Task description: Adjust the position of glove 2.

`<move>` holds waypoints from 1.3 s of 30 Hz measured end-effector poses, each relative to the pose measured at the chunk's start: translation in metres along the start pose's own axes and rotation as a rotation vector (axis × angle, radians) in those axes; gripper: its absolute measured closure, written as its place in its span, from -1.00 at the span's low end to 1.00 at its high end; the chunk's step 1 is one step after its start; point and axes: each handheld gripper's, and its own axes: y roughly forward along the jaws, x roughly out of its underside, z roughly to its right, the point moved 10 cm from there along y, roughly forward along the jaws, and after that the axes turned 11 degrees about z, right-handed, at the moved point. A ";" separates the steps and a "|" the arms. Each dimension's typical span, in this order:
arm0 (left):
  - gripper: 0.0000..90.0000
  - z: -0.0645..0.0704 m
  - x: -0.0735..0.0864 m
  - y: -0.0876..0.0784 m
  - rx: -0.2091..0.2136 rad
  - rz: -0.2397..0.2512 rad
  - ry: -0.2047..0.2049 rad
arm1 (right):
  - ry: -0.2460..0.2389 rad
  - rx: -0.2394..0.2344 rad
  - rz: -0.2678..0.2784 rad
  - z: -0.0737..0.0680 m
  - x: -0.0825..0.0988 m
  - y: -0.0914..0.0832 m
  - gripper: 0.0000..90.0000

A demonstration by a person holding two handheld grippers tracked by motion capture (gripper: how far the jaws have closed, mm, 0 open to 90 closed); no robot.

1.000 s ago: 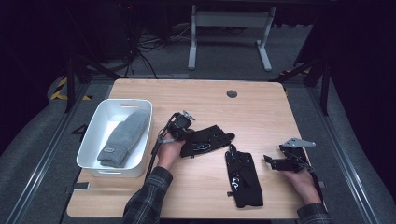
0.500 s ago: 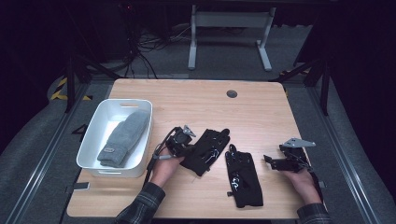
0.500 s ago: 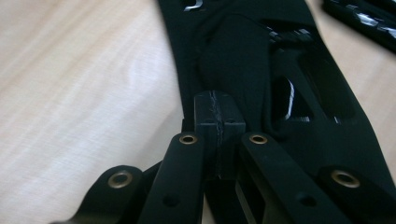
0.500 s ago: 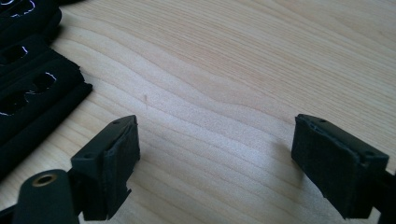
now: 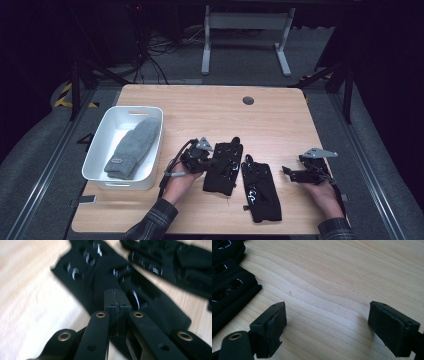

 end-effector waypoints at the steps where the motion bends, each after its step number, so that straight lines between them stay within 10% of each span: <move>1: 1.00 -0.001 -0.002 0.004 0.008 0.001 0.006 | 0.000 0.000 0.000 0.000 0.000 0.000 -0.65; 11: 1.00 -0.009 0.006 0.031 0.029 -0.048 -0.001 | 0.001 -0.001 0.000 0.000 0.000 0.000 -0.65; 32: 1.00 0.035 0.040 -0.007 0.115 -0.084 0.045 | -0.001 -0.003 -0.001 -0.001 0.000 0.000 -0.65; 39: 0.49 0.035 0.033 -0.018 0.062 -0.052 0.031 | -0.001 -0.003 -0.001 -0.001 0.000 0.000 -0.65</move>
